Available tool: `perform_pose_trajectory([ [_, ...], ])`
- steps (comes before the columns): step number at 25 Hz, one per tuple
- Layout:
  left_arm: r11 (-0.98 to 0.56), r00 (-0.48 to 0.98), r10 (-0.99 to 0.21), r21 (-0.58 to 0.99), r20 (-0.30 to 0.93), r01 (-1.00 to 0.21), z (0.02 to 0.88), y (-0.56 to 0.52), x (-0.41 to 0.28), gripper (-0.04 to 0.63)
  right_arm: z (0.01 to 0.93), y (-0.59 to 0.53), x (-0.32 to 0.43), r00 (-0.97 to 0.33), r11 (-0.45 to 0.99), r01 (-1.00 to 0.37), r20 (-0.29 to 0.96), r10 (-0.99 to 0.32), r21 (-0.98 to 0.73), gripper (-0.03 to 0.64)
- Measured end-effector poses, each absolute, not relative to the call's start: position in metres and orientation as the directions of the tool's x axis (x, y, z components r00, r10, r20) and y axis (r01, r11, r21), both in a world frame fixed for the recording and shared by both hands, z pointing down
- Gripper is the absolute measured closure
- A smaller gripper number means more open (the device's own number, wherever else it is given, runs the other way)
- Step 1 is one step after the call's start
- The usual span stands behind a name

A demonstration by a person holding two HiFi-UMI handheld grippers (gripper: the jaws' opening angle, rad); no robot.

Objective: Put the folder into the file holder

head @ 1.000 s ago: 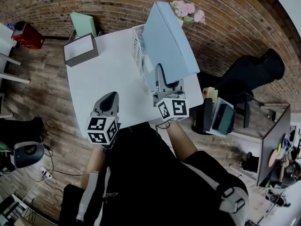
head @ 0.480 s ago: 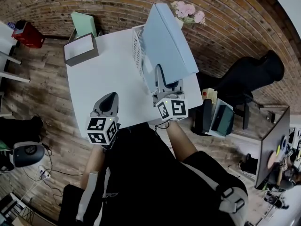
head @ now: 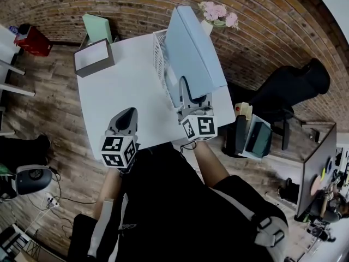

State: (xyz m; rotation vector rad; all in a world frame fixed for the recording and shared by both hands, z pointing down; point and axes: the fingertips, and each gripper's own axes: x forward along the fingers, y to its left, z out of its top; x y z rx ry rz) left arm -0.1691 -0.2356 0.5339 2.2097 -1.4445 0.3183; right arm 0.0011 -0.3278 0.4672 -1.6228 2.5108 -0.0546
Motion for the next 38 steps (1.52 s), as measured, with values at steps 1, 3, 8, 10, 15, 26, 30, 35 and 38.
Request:
perform_pose_trajectory([
  [1,-0.332,0.419,-0.795,0.263,0.439,-0.906,0.534,-0.236,-0.168,0.572,0.468,-0.328,-0.001,-0.404,0.414,-0.904,-0.104,-0.909,-0.105,0.465],
  [3,-0.337,0.423,-0.793,0.264,0.438,-0.904,0.534,-0.237,-0.165,0.572,0.468,-0.329,-0.004,-0.407,0.415,-0.904,-0.096,-0.908,-0.098,0.459],
  [8,-0.339,0.427,-0.793,0.267,0.435,-0.902,0.534,-0.239,-0.162,0.572,0.47,-0.334,0.002,-0.4,0.408,-0.904,-0.082,-0.913,-0.13,0.46],
  [10,-0.335,0.424,-0.795,0.268,0.435,-0.903,0.534,-0.24,-0.163,0.572,0.468,-0.335,0.003,-0.398,0.407,-0.902,-0.088,-0.913,-0.146,0.462],
  [15,-0.328,0.419,-0.795,0.27,0.44,-0.905,0.536,-0.239,-0.167,0.572,0.475,-0.335,-0.002,-0.393,0.404,-0.903,-0.096,-0.914,-0.146,0.463],
  [26,-0.313,0.407,-0.797,0.272,0.446,-0.91,0.541,-0.238,-0.172,0.572,0.519,-0.329,-0.007,-0.402,0.396,-0.91,0.021,-0.915,-0.124,0.457],
  [30,-0.317,0.412,-0.796,0.275,0.444,-0.908,0.542,-0.24,-0.17,0.572,0.528,-0.328,-0.01,-0.406,0.398,-0.91,0.058,-0.912,-0.117,0.454],
  [35,-0.326,0.421,-0.796,0.278,0.436,-0.904,0.541,-0.243,-0.167,0.572,0.538,-0.326,-0.011,-0.406,0.396,-0.912,0.089,-0.91,-0.111,0.453],
  [38,-0.329,0.425,-0.793,0.282,0.437,-0.902,0.541,-0.242,-0.167,0.572,0.54,-0.326,-0.013,-0.406,0.396,-0.912,0.1,-0.908,-0.108,0.453],
])
